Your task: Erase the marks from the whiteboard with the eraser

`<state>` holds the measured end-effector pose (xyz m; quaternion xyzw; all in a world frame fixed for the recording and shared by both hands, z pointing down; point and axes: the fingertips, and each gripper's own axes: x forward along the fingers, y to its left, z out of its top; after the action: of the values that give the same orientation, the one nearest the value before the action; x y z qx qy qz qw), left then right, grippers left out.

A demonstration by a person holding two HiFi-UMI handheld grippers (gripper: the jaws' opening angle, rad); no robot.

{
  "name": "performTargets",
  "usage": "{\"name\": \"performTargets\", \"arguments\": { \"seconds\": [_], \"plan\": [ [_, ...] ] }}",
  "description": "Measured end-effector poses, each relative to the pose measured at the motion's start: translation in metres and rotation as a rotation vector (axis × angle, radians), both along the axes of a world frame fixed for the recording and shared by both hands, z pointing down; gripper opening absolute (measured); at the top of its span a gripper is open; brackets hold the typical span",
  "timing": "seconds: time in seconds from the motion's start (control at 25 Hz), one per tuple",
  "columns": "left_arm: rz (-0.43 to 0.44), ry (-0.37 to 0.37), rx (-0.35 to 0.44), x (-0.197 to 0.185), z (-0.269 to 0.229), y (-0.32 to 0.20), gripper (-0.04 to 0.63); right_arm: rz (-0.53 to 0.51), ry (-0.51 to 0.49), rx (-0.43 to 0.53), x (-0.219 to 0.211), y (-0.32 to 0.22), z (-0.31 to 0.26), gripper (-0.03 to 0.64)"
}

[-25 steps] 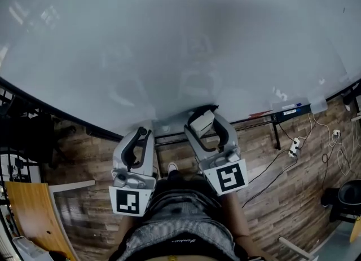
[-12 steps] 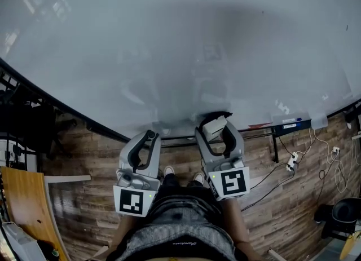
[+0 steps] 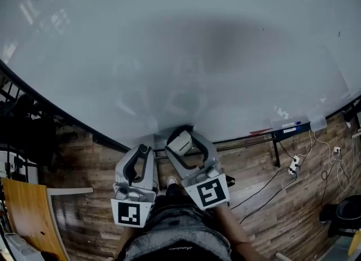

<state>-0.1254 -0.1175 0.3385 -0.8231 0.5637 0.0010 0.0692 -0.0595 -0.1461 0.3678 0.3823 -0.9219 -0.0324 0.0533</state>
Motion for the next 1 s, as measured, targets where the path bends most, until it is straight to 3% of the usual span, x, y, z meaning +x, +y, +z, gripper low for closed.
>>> {"name": "performTargets", "arguments": {
  "seconds": [0.24,0.4,0.72,1.0],
  "plan": [
    [-0.012,-0.006,0.019,-0.027,-0.002,0.006,0.072,-0.116,-0.010,0.022,-0.058,0.014,-0.005,0.261],
    [-0.011,-0.018,0.016,-0.039,0.000,0.004,0.072,-0.132,-0.024,0.049,-0.074,0.016,-0.006,0.261],
    [0.027,-0.052,0.021,-0.027,0.001,-0.007,0.072,-0.129,0.027,0.079,-0.059,0.014,-0.001,0.259],
    [0.066,-0.057,0.032,0.021,-0.002,-0.018,0.072,-0.091,0.045,0.075,0.004,0.005,0.002,0.259]
  ]
}}
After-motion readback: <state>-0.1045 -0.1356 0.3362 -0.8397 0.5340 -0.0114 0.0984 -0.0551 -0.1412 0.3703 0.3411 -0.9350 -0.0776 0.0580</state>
